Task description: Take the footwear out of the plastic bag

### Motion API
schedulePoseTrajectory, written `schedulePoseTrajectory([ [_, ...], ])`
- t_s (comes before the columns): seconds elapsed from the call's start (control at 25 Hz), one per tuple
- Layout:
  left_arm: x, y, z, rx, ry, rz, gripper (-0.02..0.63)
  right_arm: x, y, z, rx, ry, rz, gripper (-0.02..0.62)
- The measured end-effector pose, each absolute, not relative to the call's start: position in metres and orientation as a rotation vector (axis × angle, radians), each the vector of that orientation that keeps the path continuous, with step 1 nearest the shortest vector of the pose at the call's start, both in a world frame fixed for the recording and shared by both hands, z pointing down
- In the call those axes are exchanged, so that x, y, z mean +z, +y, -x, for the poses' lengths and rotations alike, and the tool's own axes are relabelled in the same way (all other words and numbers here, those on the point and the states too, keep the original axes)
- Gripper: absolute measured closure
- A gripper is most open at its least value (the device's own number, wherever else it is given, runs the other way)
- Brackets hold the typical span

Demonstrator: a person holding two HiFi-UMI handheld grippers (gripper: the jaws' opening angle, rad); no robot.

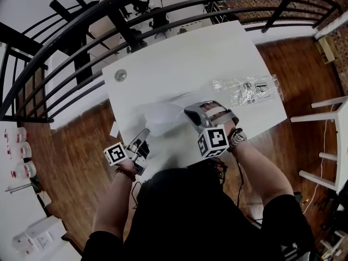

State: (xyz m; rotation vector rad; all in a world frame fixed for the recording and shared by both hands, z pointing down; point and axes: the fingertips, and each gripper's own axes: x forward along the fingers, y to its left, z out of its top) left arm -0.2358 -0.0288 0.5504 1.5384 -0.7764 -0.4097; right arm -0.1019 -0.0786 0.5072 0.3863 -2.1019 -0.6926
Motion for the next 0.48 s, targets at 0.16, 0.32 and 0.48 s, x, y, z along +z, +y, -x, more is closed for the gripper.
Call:
schedulePoseTrajectory([
  [0.16,0.553,-0.031,0.226,-0.387,-0.756,-1.546,0.565,0.525,-0.068,0.11,-0.821,-2.04,-0.258,0.594],
  [0.32,0.555,-0.031,0.221,-0.377,-0.756,-1.542,0.561,0.544,-0.065,0.111,-0.792,-2.017,-0.215,0.592],
  [0.48,0.564,-0.025,0.226,-0.325,-0.798,-1.541,0.557,0.547,-0.062,0.112,-0.681,-2.061,-0.225,0.585],
])
